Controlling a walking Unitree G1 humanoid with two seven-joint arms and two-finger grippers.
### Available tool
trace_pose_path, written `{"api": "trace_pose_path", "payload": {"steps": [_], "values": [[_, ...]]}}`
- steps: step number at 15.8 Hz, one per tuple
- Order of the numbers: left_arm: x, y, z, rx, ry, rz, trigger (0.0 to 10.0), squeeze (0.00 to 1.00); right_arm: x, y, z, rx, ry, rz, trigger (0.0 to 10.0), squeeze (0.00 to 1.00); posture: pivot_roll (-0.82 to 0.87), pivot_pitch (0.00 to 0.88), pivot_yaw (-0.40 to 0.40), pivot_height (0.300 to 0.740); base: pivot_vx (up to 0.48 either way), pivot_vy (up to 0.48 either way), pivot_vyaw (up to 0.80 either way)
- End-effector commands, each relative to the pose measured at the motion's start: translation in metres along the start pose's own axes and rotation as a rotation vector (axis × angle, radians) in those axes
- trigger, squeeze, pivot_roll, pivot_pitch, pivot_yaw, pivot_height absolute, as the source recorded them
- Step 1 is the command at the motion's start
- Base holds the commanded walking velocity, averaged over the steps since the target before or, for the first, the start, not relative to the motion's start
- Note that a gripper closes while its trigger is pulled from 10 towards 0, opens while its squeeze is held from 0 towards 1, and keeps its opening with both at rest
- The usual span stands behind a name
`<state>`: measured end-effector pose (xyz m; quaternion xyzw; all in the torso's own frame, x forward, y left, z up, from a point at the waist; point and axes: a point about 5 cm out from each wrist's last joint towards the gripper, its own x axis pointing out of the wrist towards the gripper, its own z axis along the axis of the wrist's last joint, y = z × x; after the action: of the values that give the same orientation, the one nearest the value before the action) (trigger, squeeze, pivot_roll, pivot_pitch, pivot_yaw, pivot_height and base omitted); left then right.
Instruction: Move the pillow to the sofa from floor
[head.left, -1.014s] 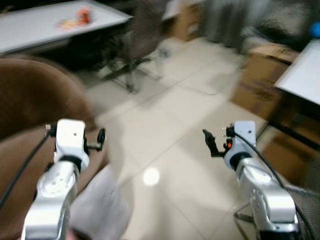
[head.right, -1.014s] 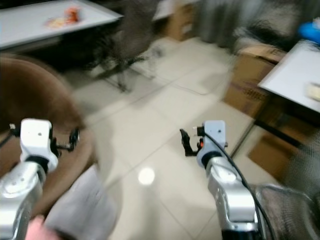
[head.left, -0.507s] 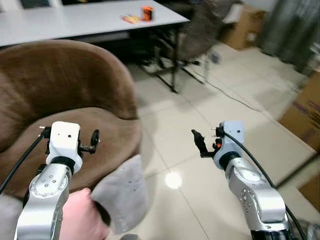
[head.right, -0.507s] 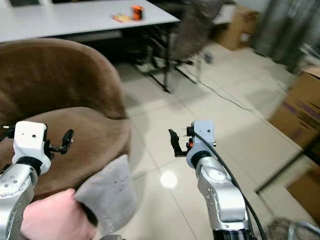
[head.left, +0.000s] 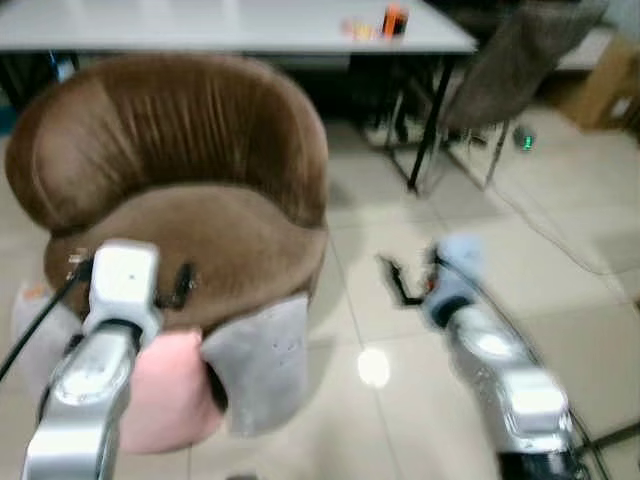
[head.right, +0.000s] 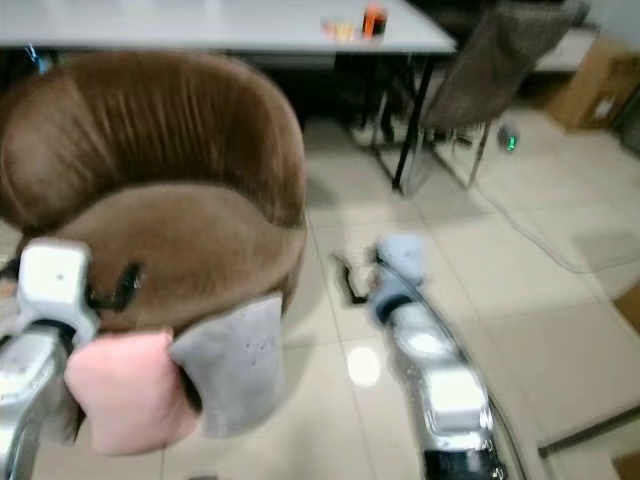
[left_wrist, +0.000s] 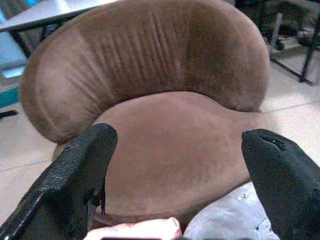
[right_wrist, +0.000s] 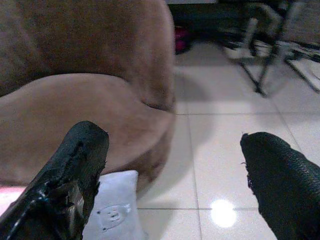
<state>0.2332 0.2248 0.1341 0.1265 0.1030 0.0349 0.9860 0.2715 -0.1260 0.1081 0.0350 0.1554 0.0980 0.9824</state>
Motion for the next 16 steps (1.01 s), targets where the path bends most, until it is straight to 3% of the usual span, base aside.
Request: {"api": "trace_pose_path", "payload": {"steps": [1,5,11,16], "values": [[0.0002,-0.0046,0.0065,0.003,-0.028,-0.014,10.0,0.0,-0.0013,-0.011,0.0038,-0.012,-0.014,-0.04,10.0,1.0,-0.01,0.0,-0.035,0.74,0.0,-0.48,0.8],[0.001,-0.0026,0.0084,0.004,-0.036,0.001,10.0,0.0,0.0005,-0.0107,0.0036,-0.012,-0.017,-0.047,10.0,1.0,-0.01,0.0,-0.035,0.74,0.0,-0.36,0.8],[-0.0043,-0.0007,0.0093,-0.03,-0.069,0.002,10.0,0.0,0.0011,-0.0094,0.0059,-0.017,-0.044,-0.058,10.0,1.0,0.0,0.0,-0.052,0.74,0.0,0.0,0.0],[-0.0049,-0.0001,0.0107,-0.032,-0.086,0.001,10.0,0.0,0.0014,-0.0045,0.0054,-0.036,-0.044,-0.038,10.0,1.0,0.0,0.0,-0.051,0.74,0.351,0.0,0.74]]}}
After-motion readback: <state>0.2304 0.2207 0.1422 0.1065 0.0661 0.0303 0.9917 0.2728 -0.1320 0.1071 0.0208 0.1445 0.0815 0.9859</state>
